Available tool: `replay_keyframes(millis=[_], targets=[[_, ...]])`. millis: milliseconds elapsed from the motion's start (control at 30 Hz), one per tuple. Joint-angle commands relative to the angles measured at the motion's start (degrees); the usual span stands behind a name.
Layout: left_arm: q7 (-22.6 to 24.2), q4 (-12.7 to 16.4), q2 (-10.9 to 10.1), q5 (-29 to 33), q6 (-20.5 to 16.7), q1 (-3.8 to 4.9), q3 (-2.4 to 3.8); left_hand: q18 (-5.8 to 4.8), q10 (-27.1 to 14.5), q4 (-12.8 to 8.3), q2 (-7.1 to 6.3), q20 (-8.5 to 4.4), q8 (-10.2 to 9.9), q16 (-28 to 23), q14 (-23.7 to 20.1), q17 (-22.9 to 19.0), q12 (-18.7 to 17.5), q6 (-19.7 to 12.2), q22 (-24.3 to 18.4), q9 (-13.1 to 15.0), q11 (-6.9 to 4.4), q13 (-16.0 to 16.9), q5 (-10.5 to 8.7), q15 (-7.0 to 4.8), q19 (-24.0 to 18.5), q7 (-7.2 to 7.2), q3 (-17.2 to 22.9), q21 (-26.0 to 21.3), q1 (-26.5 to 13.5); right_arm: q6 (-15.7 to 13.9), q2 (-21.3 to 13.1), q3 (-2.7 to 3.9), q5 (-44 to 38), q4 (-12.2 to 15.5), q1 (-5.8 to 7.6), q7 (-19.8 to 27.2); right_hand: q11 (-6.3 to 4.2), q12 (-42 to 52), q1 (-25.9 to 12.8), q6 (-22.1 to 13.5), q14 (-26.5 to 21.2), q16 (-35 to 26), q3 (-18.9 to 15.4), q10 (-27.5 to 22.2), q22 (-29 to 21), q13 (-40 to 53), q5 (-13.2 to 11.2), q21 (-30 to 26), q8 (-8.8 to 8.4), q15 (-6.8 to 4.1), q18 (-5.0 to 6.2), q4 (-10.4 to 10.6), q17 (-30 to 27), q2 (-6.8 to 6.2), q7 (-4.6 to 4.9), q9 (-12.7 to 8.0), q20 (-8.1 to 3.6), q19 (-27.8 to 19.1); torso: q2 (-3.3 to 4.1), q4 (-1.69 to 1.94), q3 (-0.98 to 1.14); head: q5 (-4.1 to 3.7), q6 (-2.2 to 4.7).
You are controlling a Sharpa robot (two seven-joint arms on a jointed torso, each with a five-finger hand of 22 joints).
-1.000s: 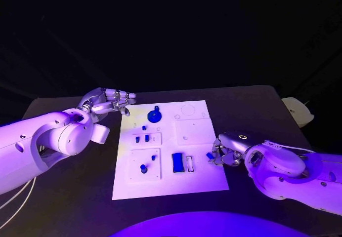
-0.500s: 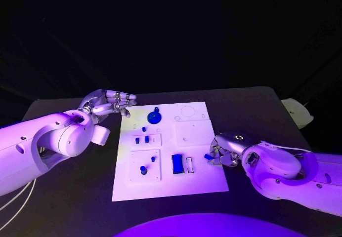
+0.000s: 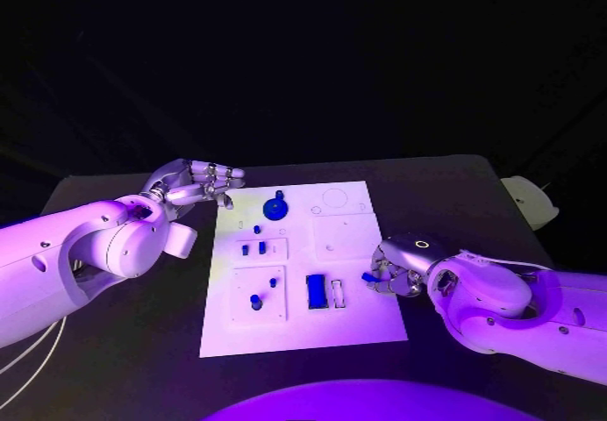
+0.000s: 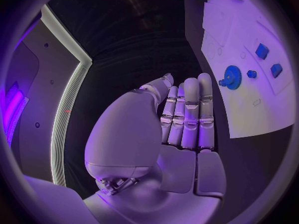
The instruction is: Assemble the parts on the task board
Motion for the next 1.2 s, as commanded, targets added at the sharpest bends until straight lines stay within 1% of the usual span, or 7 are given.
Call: replay_keyframes(millis=[33, 167, 367, 500, 600, 767, 1200], targets=[[0.12, 0.08, 0.09, -0.16, 1.00, 0.01, 0.02, 0.74, -0.41, 0.01, 0.47, 0.22, 0.39, 0.19, -0.31, -0.06, 0.39, -0.54, -0.07, 0.06, 0.16, 0.09, -0.01, -0.08, -0.27, 0.00, -0.19, -0.22, 0.08, 2.90, -0.17, -0.61, 2.51, -0.65, -0.65, -1.92, -0.09, 0.55, -0.26, 0.42, 4.68, -0.16, 1.53, 0.18, 12.78, -5.02, 0.99, 0.38, -0.20, 0.01, -0.37, -0.15, 8.27, -0.68, 0.01, -1.29, -0.05, 2.45, 0.02, -0.06, 0.06, 0.12, 0.02], [0.12, 0.07, 0.09, -0.17, 1.00, 0.01, 0.02, 0.74, -0.41, 0.01, 0.47, 0.22, 0.39, 0.19, -0.31, -0.06, 0.39, -0.54, -0.07, 0.06, 0.16, 0.09, -0.01, -0.08, -0.27, 0.00, -0.19, -0.22, 0.08, 0.88, -0.35, -0.60, 3.62, 0.31, -0.64, -1.87, -0.12, 0.91, -0.45, 0.62, 4.75, -0.01, 2.25, 0.37, 12.90, -4.77, 1.40, 0.84, -0.25, -0.02, -0.46, -0.13, 8.58, -1.00, -0.04, -1.33, -0.06, 2.64, 0.01, -0.07, 0.05, 0.18, 0.03], [0.07, 0.08, 0.16, -0.18, 1.11, 0.01, 0.01, 0.74, -0.50, 0.03, 0.52, 0.23, 0.45, 0.23, -0.35, -0.06, 0.48, -0.58, -0.08, 0.06, 0.16, 0.10, -0.01, -0.08, -0.28, 0.00, -0.19, -0.24, 0.09, -4.26, -0.55, -0.53, 4.94, 2.49, -0.50, -1.77, -0.15, 1.04, -1.17, 0.95, 4.79, 0.09, 2.95, 0.49, 13.00, -4.68, 1.30, 1.18, -0.26, -0.04, -0.53, -0.05, 8.76, -1.66, -0.09, -1.34, -0.08, 2.79, 0.02, -0.07, 0.06, 0.15, 0.08], [0.06, 0.08, 0.16, -0.18, 1.16, 0.01, 0.01, 0.73, -0.58, 0.15, 0.62, 0.25, 0.48, 0.26, -0.36, -0.07, 0.54, -0.62, -0.09, 0.05, 0.19, 0.11, -0.01, -0.06, -0.29, 0.02, -0.20, -0.26, -0.03, -7.01, -0.57, -0.48, 5.62, 3.77, -0.41, -1.59, -0.16, 0.93, -2.64, 1.30, 4.78, 0.09, 3.65, 0.48, 13.01, -4.73, 0.03, 1.25, -0.28, -0.04, -0.55, 0.03, 8.75, -2.84, -0.11, -1.35, -0.07, 2.82, 0.02, -0.06, 0.07, 0.26, -0.08], [0.07, 0.10, 0.15, -0.18, 1.17, 0.00, 0.01, 0.73, -0.58, 0.15, 0.62, 0.25, 0.48, 0.26, -0.36, -0.07, 0.54, -0.62, -0.09, 0.05, 0.19, 0.11, -0.01, -0.06, -0.29, 0.02, -0.20, -0.26, -0.03, -8.22, -0.44, -0.47, 6.17, 4.34, -0.39, -1.55, -0.16, 0.91, -2.82, 1.33, 4.78, 0.09, 3.75, 0.48, 13.01, -4.74, -0.11, 1.24, -0.29, -0.04, -0.54, 0.03, 8.76, -2.96, -0.11, -1.36, -0.08, 2.81, 0.05, -0.07, 0.04, 0.28, -0.14], [0.05, 0.09, 0.14, -0.18, 1.21, -0.01, 0.01, 0.72, -0.73, 0.44, 0.87, 0.29, 0.57, 0.32, -0.41, -0.08, 0.70, -0.70, -0.12, 0.05, 0.22, 0.13, -0.01, -0.01, -0.31, 0.04, -0.21, -0.31, -0.27, -8.51, 0.20, -0.46, 7.48, 4.67, -0.37, -1.60, -0.17, 0.92, -3.06, 1.41, 4.78, 0.08, 4.01, 0.50, 12.99, -4.73, -0.30, 1.18, -0.29, -0.04, -0.53, 0.03, 8.74, -3.08, -0.13, -1.36, -0.08, 2.79, 0.02, -0.07, 0.04, 0.41, -0.35], [-0.02, 0.18, 0.20, -0.18, 1.33, -0.01, 0.01, 0.72, -0.85, 0.60, 0.93, 0.33, 0.64, 0.36, -0.46, -0.09, 0.79, -0.75, -0.14, 0.05, 0.23, 0.14, -0.01, 0.01, -0.34, 0.03, -0.25, -0.36, -0.42, -6.20, 3.13, -0.47, 9.95, 3.56, -0.39, -1.68, -0.15, 0.90, -4.28, 1.58, 4.74, 0.00, 4.73, 0.52, 12.88, -4.73, -0.68, 0.77, -0.32, -0.03, -0.45, 0.13, 8.60, -3.14, -0.11, -1.34, -0.08, 2.63, 0.00, -0.07, 0.00, 0.35, -0.38]])
